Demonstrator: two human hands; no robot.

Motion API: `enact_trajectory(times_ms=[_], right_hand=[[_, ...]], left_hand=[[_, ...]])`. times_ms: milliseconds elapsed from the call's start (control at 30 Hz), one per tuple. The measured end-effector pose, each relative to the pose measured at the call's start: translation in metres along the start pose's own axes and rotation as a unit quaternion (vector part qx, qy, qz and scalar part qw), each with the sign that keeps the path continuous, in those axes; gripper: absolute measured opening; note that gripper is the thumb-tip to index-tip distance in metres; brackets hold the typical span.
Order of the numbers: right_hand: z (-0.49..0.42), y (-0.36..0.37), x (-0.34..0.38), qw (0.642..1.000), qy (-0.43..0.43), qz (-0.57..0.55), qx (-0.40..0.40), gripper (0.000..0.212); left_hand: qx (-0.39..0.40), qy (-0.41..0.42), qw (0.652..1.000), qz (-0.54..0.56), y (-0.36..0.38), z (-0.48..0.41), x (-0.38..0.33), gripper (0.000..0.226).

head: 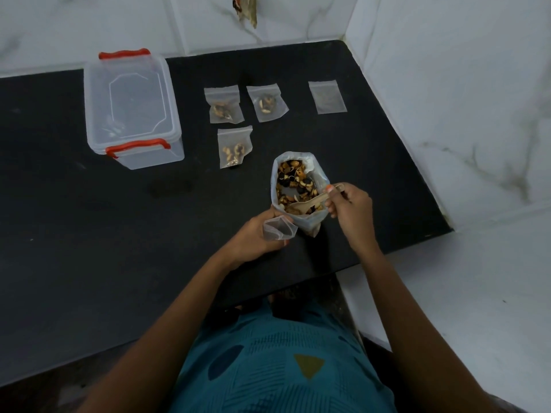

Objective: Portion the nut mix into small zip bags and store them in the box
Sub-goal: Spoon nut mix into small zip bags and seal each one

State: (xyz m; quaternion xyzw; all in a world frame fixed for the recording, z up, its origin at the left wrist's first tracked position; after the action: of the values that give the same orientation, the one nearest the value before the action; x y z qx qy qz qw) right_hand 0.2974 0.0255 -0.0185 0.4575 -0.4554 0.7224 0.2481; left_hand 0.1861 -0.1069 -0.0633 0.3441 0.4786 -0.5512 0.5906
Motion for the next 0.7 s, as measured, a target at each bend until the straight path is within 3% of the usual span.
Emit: enact_trajectory(times_ms=[200,500,700], right_hand=[[0.001,-0.009,-0.025,0.986,0.094,-0.125,-0.054,0.018],[0.005,-0.004,-0.026,0.989,0.085,-0.111,-0.051,0.019],[0.005,-0.011,-0.041,0.97,0.141,-0.18,-0.079,0.021]], left_hand=[[0.005,-0.008,1.0,0.004,-0.004,0.0,-0.001,0.039],[0.0,-0.001,1.0,-0.002,-0.005,0.001,-0.003,0.038],[-0.008,-0.011,1.0,-0.024,-0.01,0.002,-0.003,0.043]])
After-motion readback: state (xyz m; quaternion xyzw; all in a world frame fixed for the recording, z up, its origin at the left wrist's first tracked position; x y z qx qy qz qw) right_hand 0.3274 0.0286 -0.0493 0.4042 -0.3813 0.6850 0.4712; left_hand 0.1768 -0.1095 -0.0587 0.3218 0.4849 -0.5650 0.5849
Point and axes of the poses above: each hand's wrist, its own z-axis away from the middle knuckle, its own y-axis out of the palm, x = y × z, the point moved 9 cm from there along -z, towards the middle knuckle
